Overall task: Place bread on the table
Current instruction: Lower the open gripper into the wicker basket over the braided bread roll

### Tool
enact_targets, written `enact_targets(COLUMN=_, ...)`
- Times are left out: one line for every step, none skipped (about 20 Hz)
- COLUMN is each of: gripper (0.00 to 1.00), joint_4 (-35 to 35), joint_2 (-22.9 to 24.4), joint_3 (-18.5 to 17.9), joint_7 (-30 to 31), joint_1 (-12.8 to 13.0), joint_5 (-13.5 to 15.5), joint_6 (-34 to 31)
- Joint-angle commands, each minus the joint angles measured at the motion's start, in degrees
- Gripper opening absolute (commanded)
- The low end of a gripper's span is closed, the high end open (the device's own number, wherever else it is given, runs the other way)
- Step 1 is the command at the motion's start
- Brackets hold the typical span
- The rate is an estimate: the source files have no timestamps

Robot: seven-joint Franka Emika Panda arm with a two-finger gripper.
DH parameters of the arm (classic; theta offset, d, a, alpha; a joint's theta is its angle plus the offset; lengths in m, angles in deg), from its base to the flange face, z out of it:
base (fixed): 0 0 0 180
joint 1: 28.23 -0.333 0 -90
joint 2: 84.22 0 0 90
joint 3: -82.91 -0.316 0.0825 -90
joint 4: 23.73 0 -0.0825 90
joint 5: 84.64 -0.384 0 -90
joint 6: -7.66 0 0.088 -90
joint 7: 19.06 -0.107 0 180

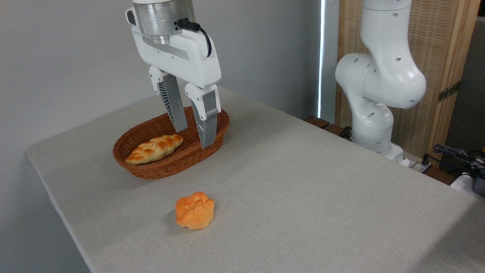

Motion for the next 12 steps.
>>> enact_targets(gripper=1.00, joint_4=-0.1, joint_2=0.9, joint_3=-0.1, joint_7=0.3, joint_1=0.3, joint_5=0.9, joint_6=-2.2)
enact_targets(gripper=1.00, joint_4=-0.2, joint_2=1.0, joint_3=-0.1, joint_7=0.3, joint_1=0.3, joint_5=0.9, joint_6=-2.2)
enact_targets(gripper=1.00, joint_4=-0.3, joint_2=1.0, joint_3=-0.1, joint_7=0.3, joint_1=0.3, joint_5=0.9, joint_6=-2.2)
enact_targets(gripper=1.00, joint_4=-0.4, joint_2=1.0, joint_3=-0.1, joint_7=0.3, joint_1=0.7, joint_5=0.9, joint_6=-2.2)
enact_targets(gripper=1.00, joint_4=-0.4, joint_2=1.1, joint_3=-0.1, joint_7=0.3, joint_1=0.7, joint_5=0.9, joint_6=-2.2)
enact_targets(gripper=1.00, joint_4=-0.5, joint_2=1.1, joint_3=-0.1, joint_7=0.3, joint_1=0.7, joint_5=0.9, joint_6=-2.2)
enact_targets(gripper=1.00, joint_4=-0.8, joint_2=1.7, joint_3=-0.1, joint_7=0.3, joint_1=0.7, joint_5=0.9, joint_6=-2.2)
enact_targets(gripper=1.00, joint_4=-1.4, joint_2=1.9, joint_3=-0.1, joint_7=0.2, joint_1=0.7, joint_5=0.9, joint_6=-2.2)
enact_targets(gripper=1.00, joint_4=-1.9, joint_2=2.4, joint_3=-0.1, joint_7=0.2, joint_1=0.7, joint_5=0.9, joint_6=-2.1)
enact_targets(gripper=1.00, joint_4=-2.9, joint_2=3.0, joint_3=0.0, joint_7=0.2, joint_1=0.8, joint_5=1.0, joint_6=-1.9)
enact_targets(gripper=1.00, joint_4=-3.9, joint_2=3.7, joint_3=0.1, joint_7=0.3, joint_1=1.5, joint_5=1.0, joint_6=-1.5)
enact_targets(gripper=1.00, joint_4=-5.7, joint_2=4.8, joint_3=0.1, joint_7=0.4, joint_1=3.2, joint_5=1.0, joint_6=-0.6)
